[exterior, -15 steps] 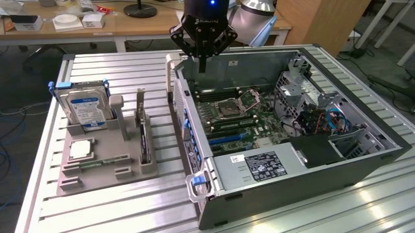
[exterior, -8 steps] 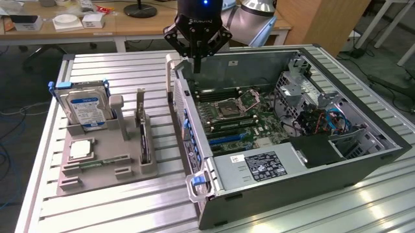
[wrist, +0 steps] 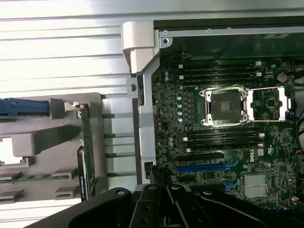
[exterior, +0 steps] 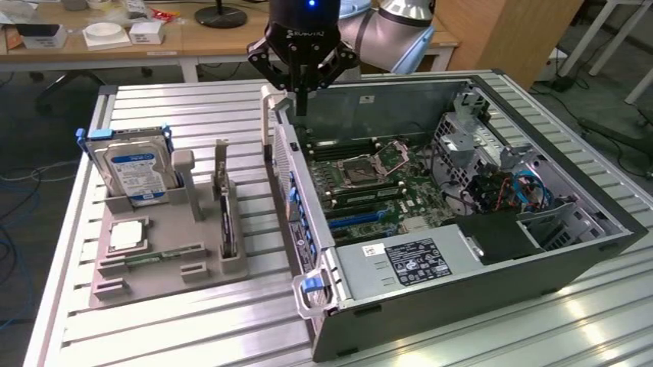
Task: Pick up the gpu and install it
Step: 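Reach for the gpu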
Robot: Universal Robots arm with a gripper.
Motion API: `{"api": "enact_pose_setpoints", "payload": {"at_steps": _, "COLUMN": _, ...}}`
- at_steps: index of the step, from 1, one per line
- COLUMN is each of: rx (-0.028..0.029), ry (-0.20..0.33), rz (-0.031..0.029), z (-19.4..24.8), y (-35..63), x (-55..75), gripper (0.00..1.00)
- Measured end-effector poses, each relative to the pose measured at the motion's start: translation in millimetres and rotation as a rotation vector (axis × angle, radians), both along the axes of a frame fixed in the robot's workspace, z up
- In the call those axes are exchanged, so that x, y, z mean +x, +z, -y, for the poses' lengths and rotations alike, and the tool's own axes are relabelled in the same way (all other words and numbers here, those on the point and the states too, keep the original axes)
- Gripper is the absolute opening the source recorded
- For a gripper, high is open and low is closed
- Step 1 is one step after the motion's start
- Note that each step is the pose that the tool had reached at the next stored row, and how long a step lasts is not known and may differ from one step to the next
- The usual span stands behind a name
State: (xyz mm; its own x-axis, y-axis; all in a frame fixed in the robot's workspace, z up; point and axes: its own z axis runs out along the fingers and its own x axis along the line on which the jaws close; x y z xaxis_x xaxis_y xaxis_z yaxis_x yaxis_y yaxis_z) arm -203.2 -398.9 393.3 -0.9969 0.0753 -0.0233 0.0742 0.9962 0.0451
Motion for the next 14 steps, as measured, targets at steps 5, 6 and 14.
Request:
{"api": "enact_pose_setpoints", "payload": {"at_steps": 5, "rx": 0.0, "ry": 0.0, "rz": 0.0, "z": 0.0, "y": 0.0, "x": -7.0, "gripper": 0.1}}
{"api": "enact_pose_setpoints", "payload": {"at_steps": 6, "rx": 0.0, "ry": 0.0, "rz": 0.0, "z": 0.0, "y": 0.0, "x": -8.4, "gripper": 0.1}}
{"api": "enact_pose_setpoints", "payload": {"at_steps": 14, "rx": 0.0, "ry": 0.0, "rz": 0.0, "z": 0.0, "y": 0.0, "x": -19.8, "gripper": 0.1}}
